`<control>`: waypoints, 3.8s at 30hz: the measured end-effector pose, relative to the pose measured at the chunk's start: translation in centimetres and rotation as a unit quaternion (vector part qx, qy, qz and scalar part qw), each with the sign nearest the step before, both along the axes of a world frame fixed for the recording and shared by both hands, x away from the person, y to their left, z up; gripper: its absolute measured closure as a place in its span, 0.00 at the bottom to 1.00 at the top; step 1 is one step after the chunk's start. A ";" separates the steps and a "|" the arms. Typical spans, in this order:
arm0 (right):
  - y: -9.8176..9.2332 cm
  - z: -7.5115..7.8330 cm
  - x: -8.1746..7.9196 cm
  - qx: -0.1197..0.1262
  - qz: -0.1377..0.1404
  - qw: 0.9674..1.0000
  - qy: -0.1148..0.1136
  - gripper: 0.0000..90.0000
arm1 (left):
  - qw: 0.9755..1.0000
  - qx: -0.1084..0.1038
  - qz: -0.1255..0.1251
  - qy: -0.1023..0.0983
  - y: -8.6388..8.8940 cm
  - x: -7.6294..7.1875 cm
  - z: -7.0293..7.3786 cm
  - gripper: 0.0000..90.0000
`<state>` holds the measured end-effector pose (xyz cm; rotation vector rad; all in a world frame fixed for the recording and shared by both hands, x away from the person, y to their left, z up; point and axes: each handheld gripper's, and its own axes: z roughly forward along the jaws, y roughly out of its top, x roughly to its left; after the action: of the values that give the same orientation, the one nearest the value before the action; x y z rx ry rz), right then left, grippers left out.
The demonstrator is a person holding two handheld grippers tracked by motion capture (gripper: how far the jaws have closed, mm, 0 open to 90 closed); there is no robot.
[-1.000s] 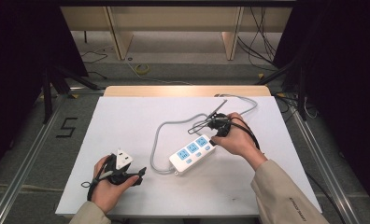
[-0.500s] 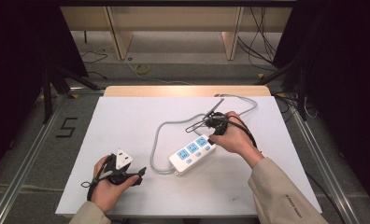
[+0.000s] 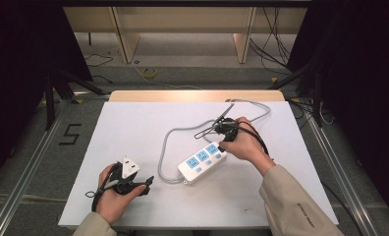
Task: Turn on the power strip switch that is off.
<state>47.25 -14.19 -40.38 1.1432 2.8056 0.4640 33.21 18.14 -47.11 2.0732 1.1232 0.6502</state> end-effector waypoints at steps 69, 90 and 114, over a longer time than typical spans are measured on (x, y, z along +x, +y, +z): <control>1.6 -2.2 0.6 -0.030 0.007 0.999 0.015 1.00 | 1.000 -0.003 0.001 -0.001 0.0 0.0 0.0 0.24; 1.6 -2.4 0.5 -0.030 -0.002 0.999 0.016 1.00 | 1.000 0.000 -0.002 0.000 0.0 0.0 0.0 0.24; 1.4 -2.6 0.3 -0.017 -0.014 1.000 0.015 1.00 | 1.000 0.003 -0.003 0.002 -0.1 0.1 -0.1 0.24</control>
<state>47.54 -12.84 -42.97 1.1894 2.8077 0.3975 33.30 18.06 -47.18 2.0829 1.1172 0.6468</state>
